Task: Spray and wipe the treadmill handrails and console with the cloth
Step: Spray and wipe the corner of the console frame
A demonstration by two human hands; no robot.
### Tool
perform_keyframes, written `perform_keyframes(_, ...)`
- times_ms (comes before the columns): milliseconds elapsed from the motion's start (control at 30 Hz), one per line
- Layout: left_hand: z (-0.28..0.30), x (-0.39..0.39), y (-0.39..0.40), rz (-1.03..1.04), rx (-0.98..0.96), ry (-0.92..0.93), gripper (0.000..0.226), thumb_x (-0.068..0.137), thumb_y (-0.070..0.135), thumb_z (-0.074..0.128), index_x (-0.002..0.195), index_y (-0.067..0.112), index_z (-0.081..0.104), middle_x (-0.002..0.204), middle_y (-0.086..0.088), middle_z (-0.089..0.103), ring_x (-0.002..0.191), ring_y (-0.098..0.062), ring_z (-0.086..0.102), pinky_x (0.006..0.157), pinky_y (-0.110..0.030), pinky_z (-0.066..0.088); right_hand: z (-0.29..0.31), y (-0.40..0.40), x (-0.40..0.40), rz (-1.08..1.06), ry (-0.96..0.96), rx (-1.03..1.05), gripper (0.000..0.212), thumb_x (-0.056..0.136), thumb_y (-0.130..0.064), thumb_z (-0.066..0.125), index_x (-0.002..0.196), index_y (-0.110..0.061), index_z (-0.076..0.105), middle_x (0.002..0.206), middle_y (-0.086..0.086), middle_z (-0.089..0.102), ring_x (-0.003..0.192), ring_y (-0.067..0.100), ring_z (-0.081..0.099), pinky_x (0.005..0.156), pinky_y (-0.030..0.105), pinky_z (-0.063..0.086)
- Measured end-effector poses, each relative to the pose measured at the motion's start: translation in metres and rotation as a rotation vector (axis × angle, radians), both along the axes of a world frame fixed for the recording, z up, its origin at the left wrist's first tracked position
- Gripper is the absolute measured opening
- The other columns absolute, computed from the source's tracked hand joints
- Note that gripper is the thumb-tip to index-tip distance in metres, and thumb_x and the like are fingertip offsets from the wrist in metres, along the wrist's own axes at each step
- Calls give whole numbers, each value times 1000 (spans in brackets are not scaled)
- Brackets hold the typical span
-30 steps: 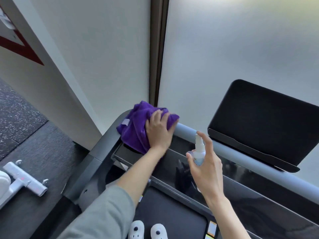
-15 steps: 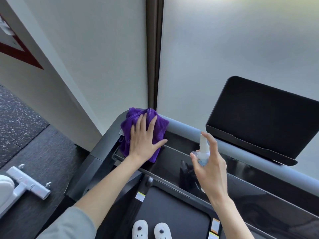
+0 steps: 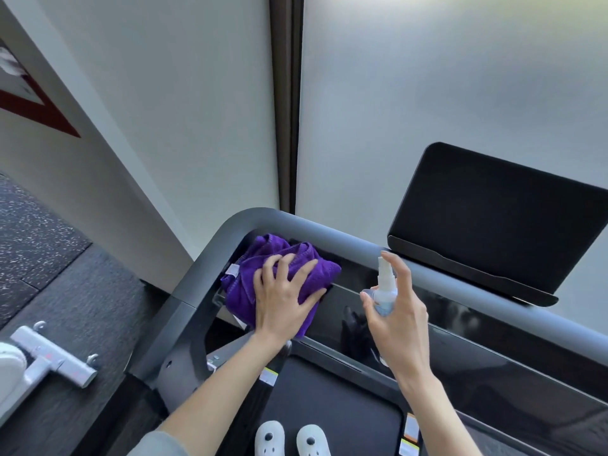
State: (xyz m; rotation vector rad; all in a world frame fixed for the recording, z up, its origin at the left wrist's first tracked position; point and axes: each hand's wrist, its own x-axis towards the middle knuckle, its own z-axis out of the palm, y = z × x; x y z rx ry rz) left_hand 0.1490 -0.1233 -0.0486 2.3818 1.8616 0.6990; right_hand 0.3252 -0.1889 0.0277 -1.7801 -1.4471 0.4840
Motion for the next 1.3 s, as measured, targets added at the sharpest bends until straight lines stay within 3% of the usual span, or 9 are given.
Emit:
perform_keyframes(67,2,-1,10,89,-41,19,59,80,69,52,130,38,56,133,-7,49,123,-36,42,100,-58,32,0,0,0,-8,0,6,73,85,-11,72,135,-46,32,90,-8,70,75,16,65,71,32,53)
perform_keyframes(200,9,24,17,165,-113,29,58,81,67,54,133,42,51,135,-9,46,120,-38,41,91,-56,35,-1,-2,1,-21,7,10,72,85,-10,71,135,-44,33,92,-7,70,74,17,65,72,36,55)
perform_keyframes(467,6,18,-16,-110,-35,24,40,78,50,69,115,36,65,124,-2,58,111,-33,53,81,-47,42,-2,2,-12,9,-3,-3,72,85,-11,71,135,-43,31,93,1,70,71,22,64,70,42,56)
perform_keyframes(633,8,-17,11,238,-92,-12,45,78,52,70,119,33,64,128,-8,55,113,-33,49,85,-50,39,-3,-1,-10,13,-16,1,71,86,-11,70,134,-45,32,94,-3,70,74,20,64,70,36,54)
perform_keyframes(800,10,0,-16,82,-112,-10,45,70,50,77,108,27,69,104,-6,64,87,-30,57,73,-42,44,-5,-6,-6,-5,-48,-25,71,85,-13,71,134,-45,31,88,-6,69,71,19,62,68,37,54)
perform_keyframes(900,27,-21,-18,127,-138,-145,42,76,49,74,109,25,69,101,-3,65,87,-30,57,76,-39,43,-4,-3,-9,27,-61,-47,72,85,-15,72,134,-47,29,87,-8,70,74,20,63,70,36,53)
perform_keyframes(1033,60,-70,-25,288,12,-535,41,78,43,74,110,18,66,97,1,63,87,-24,58,76,-37,49,-4,20,-34,129,-130,-87,70,87,-20,69,135,-48,27,87,-8,64,71,18,58,63,30,43)
perform_keyframes(1200,89,-121,-38,416,79,-743,46,79,53,63,107,17,65,94,2,63,86,-17,60,79,-26,43,-7,69,-101,375,-297,-153,66,90,-23,63,143,-36,26,92,1,62,80,28,61,63,35,45)
perform_keyframes(1300,91,-136,-44,436,63,-870,41,81,48,64,107,17,64,102,1,68,97,-18,63,90,-35,48,-10,91,-134,443,-390,-156,67,90,-18,65,144,-31,28,93,6,60,79,32,62,64,39,51)
